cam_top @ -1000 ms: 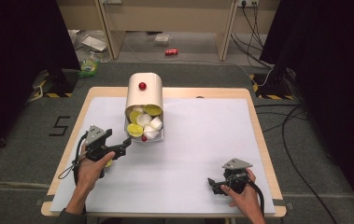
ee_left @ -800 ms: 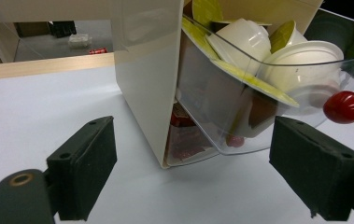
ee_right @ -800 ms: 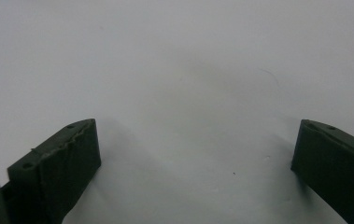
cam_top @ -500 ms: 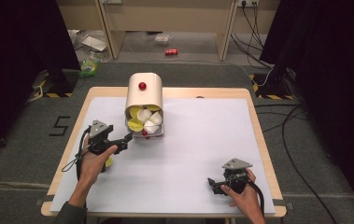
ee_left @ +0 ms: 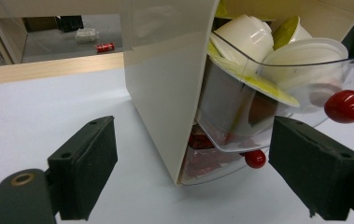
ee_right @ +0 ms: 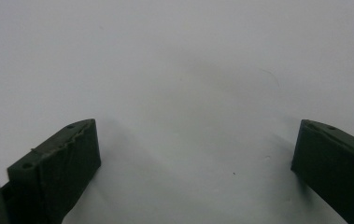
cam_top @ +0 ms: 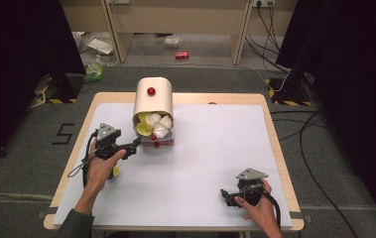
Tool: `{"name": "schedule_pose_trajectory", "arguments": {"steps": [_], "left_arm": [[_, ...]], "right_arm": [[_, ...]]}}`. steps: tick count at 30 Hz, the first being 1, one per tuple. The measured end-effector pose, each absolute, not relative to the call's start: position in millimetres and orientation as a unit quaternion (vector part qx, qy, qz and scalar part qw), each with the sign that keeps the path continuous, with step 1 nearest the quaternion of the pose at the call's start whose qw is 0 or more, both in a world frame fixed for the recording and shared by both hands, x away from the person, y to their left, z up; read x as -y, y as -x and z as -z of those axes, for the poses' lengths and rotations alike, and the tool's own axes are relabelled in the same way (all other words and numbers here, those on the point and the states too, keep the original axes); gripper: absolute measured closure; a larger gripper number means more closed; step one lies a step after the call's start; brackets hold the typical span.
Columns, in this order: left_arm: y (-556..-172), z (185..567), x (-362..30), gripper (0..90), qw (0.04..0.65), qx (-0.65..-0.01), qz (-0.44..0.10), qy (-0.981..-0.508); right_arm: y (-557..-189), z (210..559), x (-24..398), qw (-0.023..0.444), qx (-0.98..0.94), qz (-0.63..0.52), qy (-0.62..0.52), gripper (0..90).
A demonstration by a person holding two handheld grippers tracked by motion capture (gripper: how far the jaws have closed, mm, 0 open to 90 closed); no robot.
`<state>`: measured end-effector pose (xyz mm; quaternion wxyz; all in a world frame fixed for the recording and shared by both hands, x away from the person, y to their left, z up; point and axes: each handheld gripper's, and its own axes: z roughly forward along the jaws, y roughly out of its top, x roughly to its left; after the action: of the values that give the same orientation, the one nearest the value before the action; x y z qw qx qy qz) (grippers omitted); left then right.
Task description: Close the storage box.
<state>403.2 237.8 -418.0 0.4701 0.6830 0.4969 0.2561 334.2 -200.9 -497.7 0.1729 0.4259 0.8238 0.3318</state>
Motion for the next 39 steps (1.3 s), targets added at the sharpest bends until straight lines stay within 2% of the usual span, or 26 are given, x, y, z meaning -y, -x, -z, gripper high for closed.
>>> {"name": "schedule_pose_trajectory", "arguments": {"steps": [39], "left_arm": [[-422.5,415.2,-230.7,14.9,0.441,-0.503,-0.271,-0.692]], "right_arm": [[-334.4,497.8,201.0,0.174,-0.824,-0.332,-0.425,1.2]]}}
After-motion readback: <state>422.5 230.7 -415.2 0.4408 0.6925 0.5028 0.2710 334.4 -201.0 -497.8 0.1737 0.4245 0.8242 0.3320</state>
